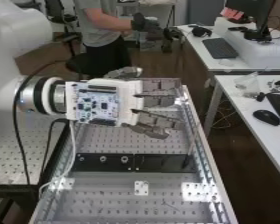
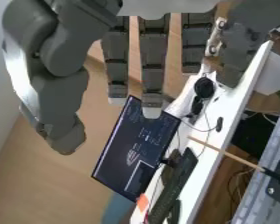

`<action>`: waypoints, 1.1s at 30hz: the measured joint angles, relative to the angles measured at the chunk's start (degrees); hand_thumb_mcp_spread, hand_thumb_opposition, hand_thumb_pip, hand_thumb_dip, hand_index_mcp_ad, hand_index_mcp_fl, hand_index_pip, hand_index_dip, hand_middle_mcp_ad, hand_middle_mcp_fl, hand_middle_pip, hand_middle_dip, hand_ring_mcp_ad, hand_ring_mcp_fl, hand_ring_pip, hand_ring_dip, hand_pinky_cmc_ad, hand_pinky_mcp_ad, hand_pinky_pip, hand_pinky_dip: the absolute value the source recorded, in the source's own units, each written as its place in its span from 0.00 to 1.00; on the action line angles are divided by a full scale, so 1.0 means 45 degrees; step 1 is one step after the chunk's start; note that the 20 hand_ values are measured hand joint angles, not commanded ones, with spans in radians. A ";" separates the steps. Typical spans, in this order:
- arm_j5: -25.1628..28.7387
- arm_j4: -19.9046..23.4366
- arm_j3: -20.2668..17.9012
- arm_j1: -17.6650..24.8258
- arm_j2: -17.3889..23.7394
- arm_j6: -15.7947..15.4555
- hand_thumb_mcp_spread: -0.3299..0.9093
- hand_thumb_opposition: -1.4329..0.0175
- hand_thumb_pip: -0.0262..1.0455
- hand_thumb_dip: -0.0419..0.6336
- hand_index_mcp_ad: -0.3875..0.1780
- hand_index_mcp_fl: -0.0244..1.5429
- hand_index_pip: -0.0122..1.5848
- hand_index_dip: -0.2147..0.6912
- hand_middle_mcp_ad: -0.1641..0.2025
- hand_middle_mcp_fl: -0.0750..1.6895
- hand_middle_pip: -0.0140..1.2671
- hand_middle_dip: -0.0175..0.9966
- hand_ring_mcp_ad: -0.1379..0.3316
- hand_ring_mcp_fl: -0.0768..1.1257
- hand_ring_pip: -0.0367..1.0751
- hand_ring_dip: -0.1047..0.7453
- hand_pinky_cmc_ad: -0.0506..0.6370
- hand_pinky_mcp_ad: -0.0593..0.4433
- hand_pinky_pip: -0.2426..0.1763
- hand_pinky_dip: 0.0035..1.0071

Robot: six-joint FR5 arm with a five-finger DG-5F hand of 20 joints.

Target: Grab the chopstick and place it in the clear container

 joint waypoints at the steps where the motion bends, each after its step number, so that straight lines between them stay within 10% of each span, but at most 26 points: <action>1: -0.0021 0.0028 0.0078 -0.0066 -0.0114 -0.0038 0.57 0.41 0.49 0.54 0.53 0.33 0.04 0.94 0.65 0.34 0.11 0.69 0.71 0.15 0.14 0.36 0.85 0.90 0.47 0.12; 33: 0.0252 0.0470 0.3039 -0.0080 -0.3611 -0.0431 0.61 0.41 0.46 0.54 0.51 0.37 0.05 0.89 0.65 0.32 0.11 0.69 0.64 0.11 0.14 0.36 0.81 0.87 0.48 0.12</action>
